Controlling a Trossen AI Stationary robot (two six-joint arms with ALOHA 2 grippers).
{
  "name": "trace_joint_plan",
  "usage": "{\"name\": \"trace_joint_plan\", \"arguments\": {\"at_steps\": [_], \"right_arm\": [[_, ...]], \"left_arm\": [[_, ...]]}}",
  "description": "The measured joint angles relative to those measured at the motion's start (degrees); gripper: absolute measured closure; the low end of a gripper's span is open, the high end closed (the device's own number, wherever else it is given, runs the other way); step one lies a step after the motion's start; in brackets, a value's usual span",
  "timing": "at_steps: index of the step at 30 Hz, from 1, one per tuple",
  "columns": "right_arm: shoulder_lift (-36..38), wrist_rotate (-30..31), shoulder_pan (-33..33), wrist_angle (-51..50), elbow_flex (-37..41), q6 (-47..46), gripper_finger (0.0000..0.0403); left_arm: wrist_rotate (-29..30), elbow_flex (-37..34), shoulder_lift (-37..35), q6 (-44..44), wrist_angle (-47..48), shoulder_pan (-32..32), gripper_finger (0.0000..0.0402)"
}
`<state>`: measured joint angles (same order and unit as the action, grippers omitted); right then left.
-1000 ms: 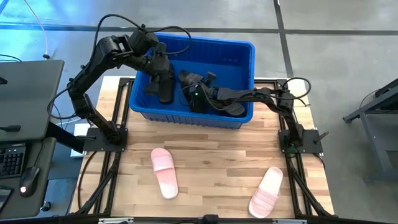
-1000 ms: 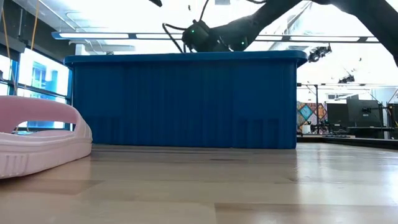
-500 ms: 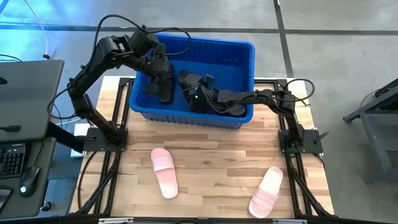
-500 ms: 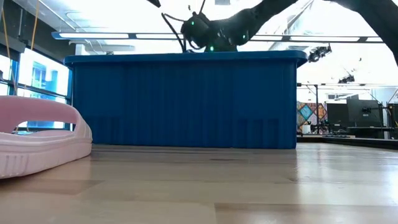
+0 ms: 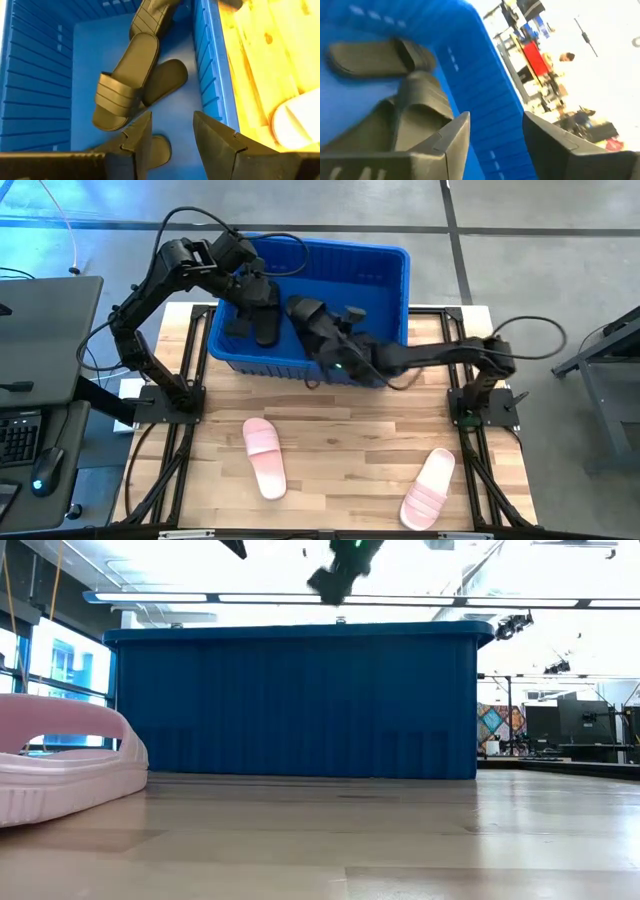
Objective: Pick and place slides into bin
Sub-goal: Put the white slide into the blue bin
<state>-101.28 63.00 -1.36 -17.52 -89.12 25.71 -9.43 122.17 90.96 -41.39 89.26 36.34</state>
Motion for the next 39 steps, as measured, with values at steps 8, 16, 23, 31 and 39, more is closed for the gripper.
{"name": "trace_joint_plan", "arguments": {"at_steps": [8,16,23,31,39], "right_arm": [[10.1,-0.8,-9.1,-8.0,0.0,-7.6,0.0244],[15.1,-18.9,-16.4,-31.2,-0.1,-40.0,0.0245],[11.9,-27.0,-22.8,-44.8,0.1,-61.3,0.0249],[5.7,-20.2,-30.7,-47.1,0.1,-71.1,0.0249],[2.9,-10.4,-38.2,-47.5,0.1,-79.0,0.0249]], "left_arm": [[-0.4,0.0,0.0,1.4,0.2,-0.3,0.0268],[-0.4,0.0,0.0,1.4,0.8,-7.3,0.0268],[0.1,0.0,0.0,1.5,0.5,-19.1,0.0268],[8.3,0.0,0.1,11.7,0.0,-34.0,0.0268],[28.6,-5.9,0.4,33.0,0.4,-49.7,0.0268]]}}
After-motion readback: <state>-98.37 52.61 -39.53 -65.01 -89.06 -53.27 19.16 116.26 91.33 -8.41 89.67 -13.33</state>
